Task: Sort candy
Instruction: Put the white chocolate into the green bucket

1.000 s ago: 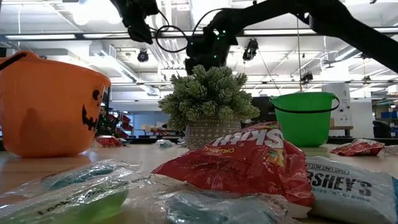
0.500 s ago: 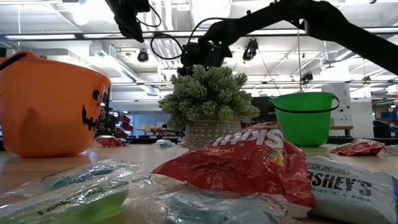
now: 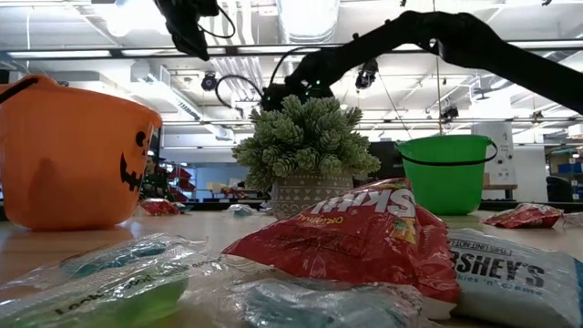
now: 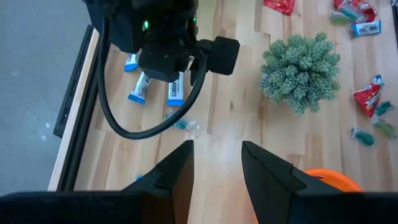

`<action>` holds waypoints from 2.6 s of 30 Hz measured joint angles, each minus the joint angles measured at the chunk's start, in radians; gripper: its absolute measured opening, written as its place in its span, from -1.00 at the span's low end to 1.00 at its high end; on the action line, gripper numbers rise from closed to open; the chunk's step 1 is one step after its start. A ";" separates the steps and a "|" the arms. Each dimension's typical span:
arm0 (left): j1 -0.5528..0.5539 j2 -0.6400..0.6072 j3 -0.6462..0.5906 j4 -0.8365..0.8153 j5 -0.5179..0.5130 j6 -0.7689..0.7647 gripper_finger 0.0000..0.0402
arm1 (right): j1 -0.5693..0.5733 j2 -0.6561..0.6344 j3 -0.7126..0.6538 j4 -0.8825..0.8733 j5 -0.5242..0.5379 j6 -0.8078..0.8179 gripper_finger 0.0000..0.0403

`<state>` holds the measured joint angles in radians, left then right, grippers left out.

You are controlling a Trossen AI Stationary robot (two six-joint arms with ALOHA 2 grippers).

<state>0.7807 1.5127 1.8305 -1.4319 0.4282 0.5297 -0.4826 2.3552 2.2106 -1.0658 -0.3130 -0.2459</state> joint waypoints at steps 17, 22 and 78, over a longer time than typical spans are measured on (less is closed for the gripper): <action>0.000 0.000 0.000 -0.005 0.000 -0.026 -0.42 | -0.016 0.033 -0.009 -0.007 0.078 -0.035 0.02; 0.000 0.000 0.000 -0.005 0.000 -0.026 -0.42 | -0.018 0.033 -0.018 -0.007 0.079 -0.033 0.02; 0.000 0.000 0.000 -0.053 -0.143 -0.042 -0.42 | 0.025 -0.327 0.056 -0.409 0.209 0.190 -0.94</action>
<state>0.7807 1.5131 1.8305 -1.4849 0.2852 0.4877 -0.4580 2.0280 2.2665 -1.4745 -0.1035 -0.0559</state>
